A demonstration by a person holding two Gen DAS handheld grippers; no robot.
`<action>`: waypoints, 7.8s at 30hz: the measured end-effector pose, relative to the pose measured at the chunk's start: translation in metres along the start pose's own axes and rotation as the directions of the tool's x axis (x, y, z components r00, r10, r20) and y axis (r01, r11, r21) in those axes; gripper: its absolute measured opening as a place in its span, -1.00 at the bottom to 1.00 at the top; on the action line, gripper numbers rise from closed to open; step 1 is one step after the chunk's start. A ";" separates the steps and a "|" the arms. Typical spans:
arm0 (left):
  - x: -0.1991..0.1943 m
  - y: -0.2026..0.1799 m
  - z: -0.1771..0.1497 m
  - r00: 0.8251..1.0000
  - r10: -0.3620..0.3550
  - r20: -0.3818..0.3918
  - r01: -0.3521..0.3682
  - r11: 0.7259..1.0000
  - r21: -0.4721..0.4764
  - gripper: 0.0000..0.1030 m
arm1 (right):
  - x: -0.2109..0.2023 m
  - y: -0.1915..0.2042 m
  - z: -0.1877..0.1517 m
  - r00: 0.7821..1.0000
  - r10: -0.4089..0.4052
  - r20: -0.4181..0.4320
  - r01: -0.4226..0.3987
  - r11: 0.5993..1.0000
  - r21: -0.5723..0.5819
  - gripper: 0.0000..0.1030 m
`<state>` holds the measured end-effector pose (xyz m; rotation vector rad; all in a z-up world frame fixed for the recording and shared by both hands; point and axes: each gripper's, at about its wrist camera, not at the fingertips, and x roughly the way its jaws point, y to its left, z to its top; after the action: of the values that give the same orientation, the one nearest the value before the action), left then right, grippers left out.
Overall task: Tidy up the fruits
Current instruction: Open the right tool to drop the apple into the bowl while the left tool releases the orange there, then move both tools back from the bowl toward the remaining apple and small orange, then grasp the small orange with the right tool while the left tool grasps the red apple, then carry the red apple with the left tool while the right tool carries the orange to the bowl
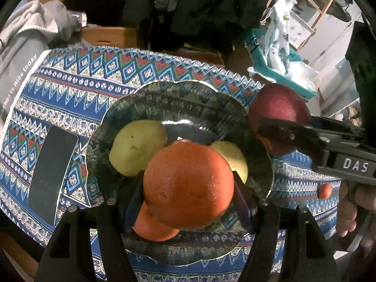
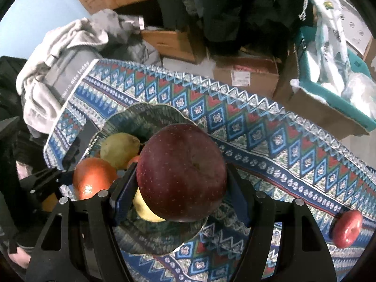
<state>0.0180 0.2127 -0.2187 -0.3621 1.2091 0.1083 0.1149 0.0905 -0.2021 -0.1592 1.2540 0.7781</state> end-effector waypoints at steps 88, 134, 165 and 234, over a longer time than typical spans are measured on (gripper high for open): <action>-0.028 -0.202 -0.056 1.000 -0.012 -0.004 0.012 0.902 0.432 0.56 | -0.147 -0.163 -0.170 0.961 -0.271 0.047 0.256 0.945 0.203 0.48; 0.072 -0.268 -0.057 0.989 0.003 -0.147 0.066 0.885 0.461 0.56 | -0.079 -0.259 -0.224 0.975 -0.209 -0.081 0.224 0.929 0.295 -0.10; 0.133 -0.403 -0.013 0.980 -0.076 -0.183 0.155 0.869 0.470 0.73 | -0.153 -0.335 -0.226 0.949 -0.315 0.028 0.267 0.845 0.463 -0.10; -0.055 -0.247 -0.019 0.985 -0.134 0.104 0.074 0.893 0.445 0.49 | -0.224 -0.158 -0.138 0.930 -0.269 0.252 0.231 0.958 0.171 -0.11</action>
<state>0.0485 -0.0192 -0.1204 -0.0201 1.0433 -0.2315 0.0795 -0.1954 -0.0961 -0.0927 0.9972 0.4707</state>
